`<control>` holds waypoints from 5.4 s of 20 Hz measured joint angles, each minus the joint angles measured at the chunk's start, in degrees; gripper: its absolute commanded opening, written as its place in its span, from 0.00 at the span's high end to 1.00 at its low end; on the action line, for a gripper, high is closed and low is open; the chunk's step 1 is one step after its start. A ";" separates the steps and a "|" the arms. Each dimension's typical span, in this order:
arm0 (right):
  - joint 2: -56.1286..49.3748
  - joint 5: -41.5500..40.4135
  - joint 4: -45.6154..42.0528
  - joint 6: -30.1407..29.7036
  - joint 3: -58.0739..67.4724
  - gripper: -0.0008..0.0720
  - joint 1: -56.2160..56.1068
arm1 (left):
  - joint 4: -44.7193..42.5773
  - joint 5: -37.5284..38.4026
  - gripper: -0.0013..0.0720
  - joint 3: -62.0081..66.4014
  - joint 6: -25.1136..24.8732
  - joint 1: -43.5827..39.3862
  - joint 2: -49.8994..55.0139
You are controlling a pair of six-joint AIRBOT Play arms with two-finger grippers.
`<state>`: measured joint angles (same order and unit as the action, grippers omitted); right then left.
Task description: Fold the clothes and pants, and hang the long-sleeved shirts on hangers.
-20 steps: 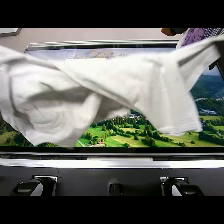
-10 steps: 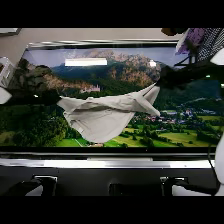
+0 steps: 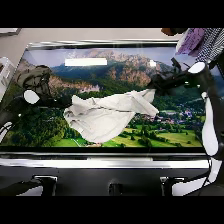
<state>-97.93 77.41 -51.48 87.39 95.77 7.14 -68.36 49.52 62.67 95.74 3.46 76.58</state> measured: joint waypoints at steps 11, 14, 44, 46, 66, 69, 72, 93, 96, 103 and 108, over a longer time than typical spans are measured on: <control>22.08 3.43 0.87 -2.27 -28.22 0.30 2.01 | -0.20 0.90 0.96 -0.07 -0.17 3.58 0.52; 25.31 -5.86 5.27 -0.79 -41.03 0.20 -8.68 | -0.22 0.96 0.96 -0.09 -0.15 3.78 0.59; 44.81 -24.68 -4.90 6.71 -23.32 0.95 -16.55 | -0.28 17.79 0.96 17.53 -0.17 12.11 -10.82; 50.64 -23.43 -9.03 6.73 -16.13 0.95 -14.12 | -0.28 19.69 0.96 21.97 0.59 13.07 -15.93; 19.02 -18.05 -18.08 23.61 1.55 0.93 -11.69 | -6.29 16.35 0.96 17.46 10.75 9.77 -12.31; 5.35 -18.64 -10.25 20.92 1.60 0.78 -11.72 | -6.25 15.28 0.96 15.34 10.64 8.57 -1.70; -3.74 -18.18 -3.52 17.64 1.60 0.76 -11.72 | -6.19 14.29 0.96 14.51 10.58 7.41 5.62; 28.63 4.63 -11.74 -8.98 -55.69 0.24 8.39 | -6.03 18.45 0.96 14.12 7.54 6.10 9.44; 30.12 1.99 -11.21 -9.40 -61.44 0.25 8.61 | -6.03 18.56 0.96 14.12 7.54 6.08 9.44; 30.88 -2.80 -8.90 -10.05 -66.60 0.86 8.68 | -6.01 18.69 0.96 14.12 7.56 6.08 9.44; 30.91 -4.42 -4.55 -10.91 -62.38 0.94 8.68 | -6.01 19.17 0.96 14.12 7.56 6.08 9.44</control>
<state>-67.02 72.99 -56.03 76.49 33.39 15.81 -74.37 68.69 76.79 103.31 9.54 86.02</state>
